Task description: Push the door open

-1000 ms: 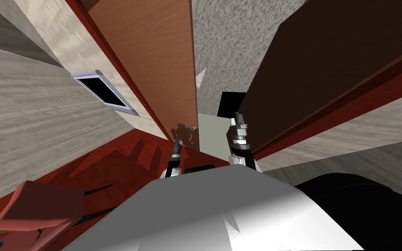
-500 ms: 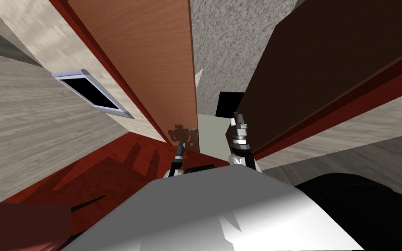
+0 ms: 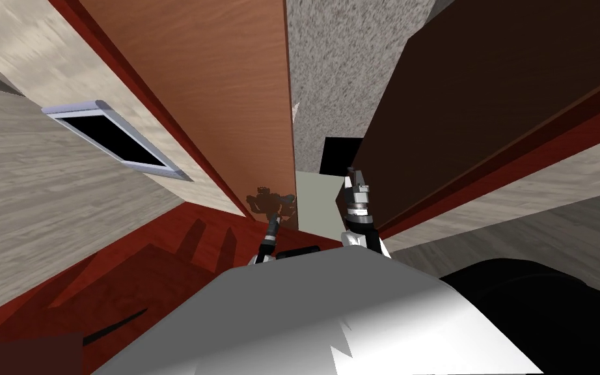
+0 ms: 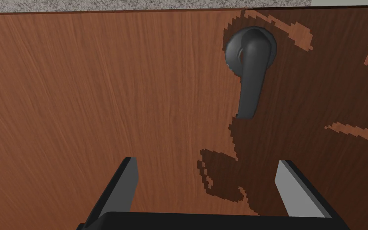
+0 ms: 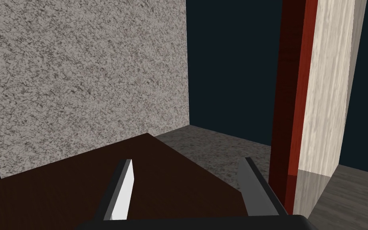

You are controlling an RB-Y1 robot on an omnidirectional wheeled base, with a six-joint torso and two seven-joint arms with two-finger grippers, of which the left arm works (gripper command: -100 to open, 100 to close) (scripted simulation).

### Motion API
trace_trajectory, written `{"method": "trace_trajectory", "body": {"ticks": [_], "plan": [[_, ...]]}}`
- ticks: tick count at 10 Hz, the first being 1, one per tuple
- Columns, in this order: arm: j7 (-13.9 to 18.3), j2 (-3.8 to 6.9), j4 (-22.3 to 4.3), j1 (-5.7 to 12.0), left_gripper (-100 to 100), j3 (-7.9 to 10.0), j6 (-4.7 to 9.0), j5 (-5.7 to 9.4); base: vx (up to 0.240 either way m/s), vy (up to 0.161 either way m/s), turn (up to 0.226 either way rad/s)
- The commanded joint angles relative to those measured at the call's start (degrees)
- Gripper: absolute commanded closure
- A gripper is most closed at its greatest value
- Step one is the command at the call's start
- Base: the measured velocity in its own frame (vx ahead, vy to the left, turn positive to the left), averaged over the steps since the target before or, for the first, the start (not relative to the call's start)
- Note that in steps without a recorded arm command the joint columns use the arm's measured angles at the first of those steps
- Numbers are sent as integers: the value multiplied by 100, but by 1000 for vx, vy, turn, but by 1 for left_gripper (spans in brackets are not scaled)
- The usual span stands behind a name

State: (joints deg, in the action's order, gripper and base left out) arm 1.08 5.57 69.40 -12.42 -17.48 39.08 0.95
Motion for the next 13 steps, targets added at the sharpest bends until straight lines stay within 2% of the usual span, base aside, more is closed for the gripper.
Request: {"method": "trace_trajectory", "body": {"ticks": [1, 2, 4, 5, 9, 10, 13], "plan": [[18, 4, -249, 61, -100, -83, 69, -15, 91, 67, -96], [18, 4, -249, 61, -100, -83, 69, -15, 57, 45, -21], [29, -2, -453, 115, -100, -150, 123, -28, 38, 45, -49], [38, -8, -645, 166, -100, -213, 173, -39, 65, 75, -104], [60, -27, -1085, 281, -100, -356, 289, -67, 77, 63, -80], [54, -29, -1028, 269, -100, -333, 276, -63, 33, 28, -12], [42, -51, -1143, 337, -100, -283, 303, -50, 161, -50, -27]]}}
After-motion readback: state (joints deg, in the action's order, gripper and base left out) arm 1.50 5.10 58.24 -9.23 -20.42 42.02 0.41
